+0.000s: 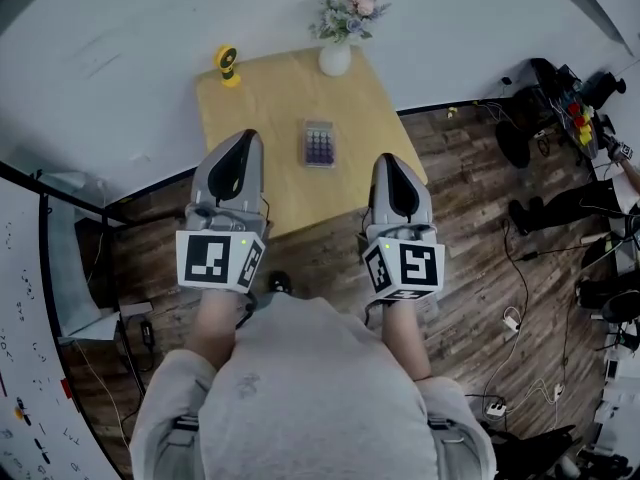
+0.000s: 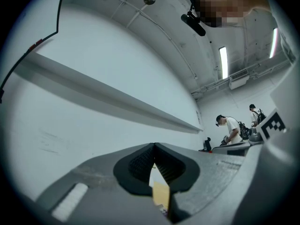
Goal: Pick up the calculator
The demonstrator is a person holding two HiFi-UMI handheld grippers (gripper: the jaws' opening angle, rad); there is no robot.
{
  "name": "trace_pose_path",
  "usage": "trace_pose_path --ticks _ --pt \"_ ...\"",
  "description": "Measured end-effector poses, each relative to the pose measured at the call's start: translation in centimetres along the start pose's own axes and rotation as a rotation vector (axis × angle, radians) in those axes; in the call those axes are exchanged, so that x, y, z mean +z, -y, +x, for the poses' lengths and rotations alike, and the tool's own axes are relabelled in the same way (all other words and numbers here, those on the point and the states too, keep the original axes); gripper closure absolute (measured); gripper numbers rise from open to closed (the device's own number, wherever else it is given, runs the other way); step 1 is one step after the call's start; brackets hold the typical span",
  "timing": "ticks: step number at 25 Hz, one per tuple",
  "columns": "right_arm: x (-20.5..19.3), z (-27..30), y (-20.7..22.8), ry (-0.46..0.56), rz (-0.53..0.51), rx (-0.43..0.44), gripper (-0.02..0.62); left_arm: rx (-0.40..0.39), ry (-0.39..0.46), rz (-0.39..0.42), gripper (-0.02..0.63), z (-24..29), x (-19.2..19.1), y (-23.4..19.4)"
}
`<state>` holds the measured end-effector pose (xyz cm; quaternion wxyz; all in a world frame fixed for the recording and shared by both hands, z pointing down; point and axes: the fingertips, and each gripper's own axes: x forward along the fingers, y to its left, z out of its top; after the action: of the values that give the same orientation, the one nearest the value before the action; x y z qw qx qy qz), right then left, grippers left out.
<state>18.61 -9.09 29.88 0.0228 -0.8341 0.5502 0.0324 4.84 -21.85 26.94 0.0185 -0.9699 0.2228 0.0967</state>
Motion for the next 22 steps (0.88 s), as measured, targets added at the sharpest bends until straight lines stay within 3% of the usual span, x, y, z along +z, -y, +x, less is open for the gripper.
trace_pose_path --ticks 12,22 --pt "-1.1 4.7 -0.6 -0.011 0.000 -0.049 0.594 -0.039 -0.019 -0.015 0.600 3.8 -1.8 -4.0" --pt "-2.9 4.8 0.7 -0.047 -0.008 -0.114 0.594 -0.062 -0.077 -0.035 0.600 5.6 -4.5 -4.8"
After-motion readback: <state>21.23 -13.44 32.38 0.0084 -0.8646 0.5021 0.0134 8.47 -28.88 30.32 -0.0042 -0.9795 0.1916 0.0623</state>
